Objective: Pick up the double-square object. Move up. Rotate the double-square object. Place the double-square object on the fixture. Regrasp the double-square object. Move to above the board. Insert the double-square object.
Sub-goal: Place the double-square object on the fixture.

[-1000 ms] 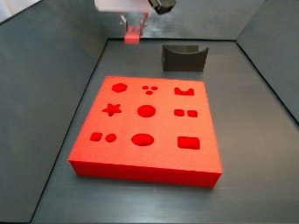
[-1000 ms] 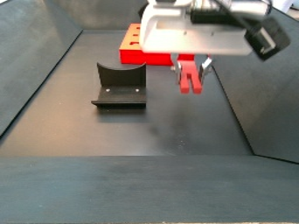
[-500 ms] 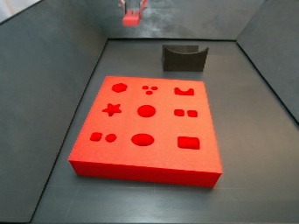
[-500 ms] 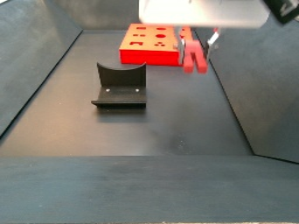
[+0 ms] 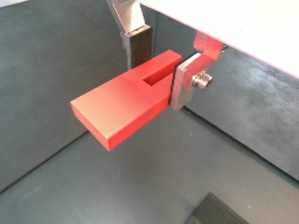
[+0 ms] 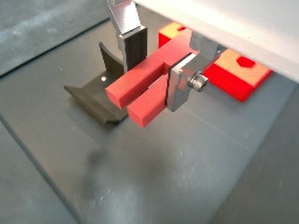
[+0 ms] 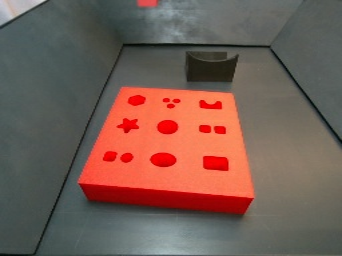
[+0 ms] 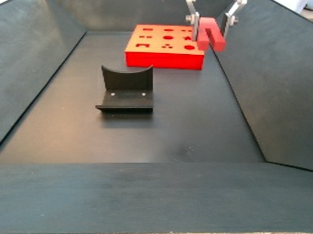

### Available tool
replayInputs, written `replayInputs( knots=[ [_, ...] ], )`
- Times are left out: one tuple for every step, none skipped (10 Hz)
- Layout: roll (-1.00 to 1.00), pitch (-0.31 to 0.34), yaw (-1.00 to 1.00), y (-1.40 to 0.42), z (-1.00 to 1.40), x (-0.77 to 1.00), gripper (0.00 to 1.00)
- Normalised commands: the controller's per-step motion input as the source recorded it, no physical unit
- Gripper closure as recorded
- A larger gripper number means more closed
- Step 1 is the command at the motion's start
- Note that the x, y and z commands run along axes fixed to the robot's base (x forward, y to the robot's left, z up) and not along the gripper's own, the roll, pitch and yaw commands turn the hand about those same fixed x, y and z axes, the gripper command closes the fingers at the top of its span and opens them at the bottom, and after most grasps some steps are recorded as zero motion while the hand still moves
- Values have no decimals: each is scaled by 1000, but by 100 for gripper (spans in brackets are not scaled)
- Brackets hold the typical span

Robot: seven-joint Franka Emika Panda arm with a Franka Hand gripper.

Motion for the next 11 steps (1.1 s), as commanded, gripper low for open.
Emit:
replayInputs(
  knots=[
    [-292,160,459,-731,105,1000,100],
    [-263,184,323,-636,94,1000,100],
    [-201,173,172,-459,67,1000,100],
    [-157,159,100,-352,46,1000,100],
    [-137,156,74,-313,40,1000,100],
    [-82,150,50,-240,37,1000,100],
    [-53,150,39,-165,22,1000,100],
    [-56,154,29,-118,21,1000,100],
    [-60,153,28,-83,14,975,100],
    [-61,146,29,-62,7,888,100],
    [-61,149,29,-36,7,768,100]
  ],
)
